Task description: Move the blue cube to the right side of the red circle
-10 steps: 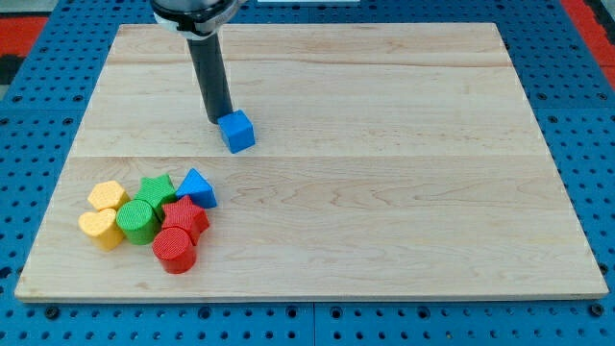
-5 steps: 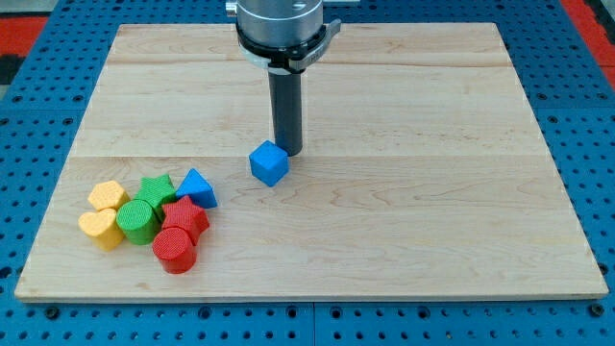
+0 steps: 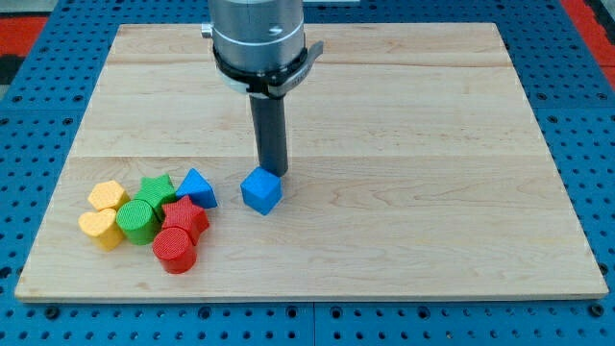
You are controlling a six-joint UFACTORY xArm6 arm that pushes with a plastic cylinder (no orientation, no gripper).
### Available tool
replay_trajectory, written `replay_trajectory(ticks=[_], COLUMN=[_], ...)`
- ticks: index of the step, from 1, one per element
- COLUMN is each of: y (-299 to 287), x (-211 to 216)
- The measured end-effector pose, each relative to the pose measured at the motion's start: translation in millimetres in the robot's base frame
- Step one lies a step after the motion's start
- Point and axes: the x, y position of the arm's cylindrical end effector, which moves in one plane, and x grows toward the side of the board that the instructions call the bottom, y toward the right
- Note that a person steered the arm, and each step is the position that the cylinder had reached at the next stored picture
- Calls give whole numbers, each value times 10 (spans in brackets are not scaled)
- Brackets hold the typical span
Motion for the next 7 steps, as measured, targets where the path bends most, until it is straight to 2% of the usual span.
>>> replay_trajectory(ticks=[2,5,7], y=[0,-28,-106], x=[413,336,485])
